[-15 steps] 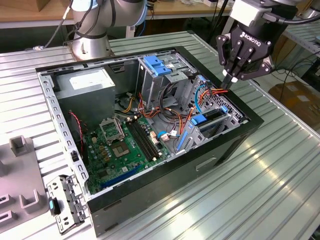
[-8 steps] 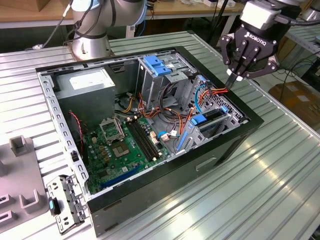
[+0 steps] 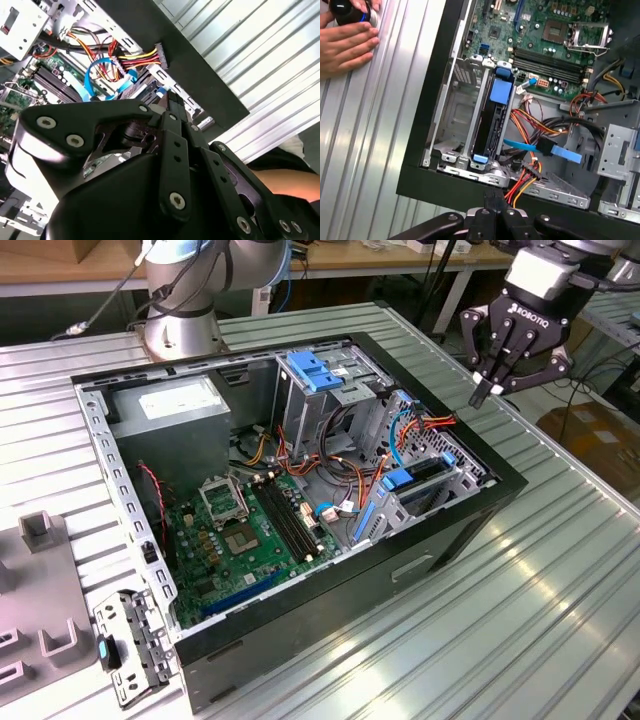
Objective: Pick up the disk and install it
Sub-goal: 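Insert the first disk wire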
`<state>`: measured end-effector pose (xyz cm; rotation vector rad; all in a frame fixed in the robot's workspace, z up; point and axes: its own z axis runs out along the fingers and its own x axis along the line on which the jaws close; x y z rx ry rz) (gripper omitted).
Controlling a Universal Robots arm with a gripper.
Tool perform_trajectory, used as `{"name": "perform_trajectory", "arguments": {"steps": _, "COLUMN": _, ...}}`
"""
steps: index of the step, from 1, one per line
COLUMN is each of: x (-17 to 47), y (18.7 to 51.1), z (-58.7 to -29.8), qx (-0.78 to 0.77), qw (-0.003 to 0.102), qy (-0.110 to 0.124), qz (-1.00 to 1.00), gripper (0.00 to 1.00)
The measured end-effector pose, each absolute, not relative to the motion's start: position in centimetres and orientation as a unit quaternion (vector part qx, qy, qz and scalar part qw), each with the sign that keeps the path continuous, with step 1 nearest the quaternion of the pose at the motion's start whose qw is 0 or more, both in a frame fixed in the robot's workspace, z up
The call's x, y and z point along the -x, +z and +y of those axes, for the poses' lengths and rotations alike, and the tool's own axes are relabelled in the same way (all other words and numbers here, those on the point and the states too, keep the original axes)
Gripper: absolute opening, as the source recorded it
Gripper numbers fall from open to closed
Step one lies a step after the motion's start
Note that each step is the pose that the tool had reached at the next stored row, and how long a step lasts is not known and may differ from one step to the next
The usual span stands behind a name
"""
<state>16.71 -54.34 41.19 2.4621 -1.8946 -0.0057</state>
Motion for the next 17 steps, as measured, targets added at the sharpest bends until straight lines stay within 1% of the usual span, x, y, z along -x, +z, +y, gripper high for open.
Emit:
{"name": "perform_trajectory", "arguments": {"steps": 4, "x": -16.74, "y": 41.13, "z": -54.34, "qx": -0.825, "qw": 0.018, "qy": -0.001, "qz": -0.565, "gripper": 0.11}}
{"name": "perform_trajectory", "arguments": {"steps": 13, "x": -16.82, "y": 41.13, "z": -54.33, "qx": -0.831, "qw": 0.018, "qy": -0.001, "qz": -0.556, "gripper": 0.11}}
{"name": "perform_trajectory", "arguments": {"steps": 17, "x": -16.82, "y": 41.13, "z": -54.33, "qx": -0.855, "qw": 0.018, "qy": 0.0, "qz": -0.519, "gripper": 0.11}}
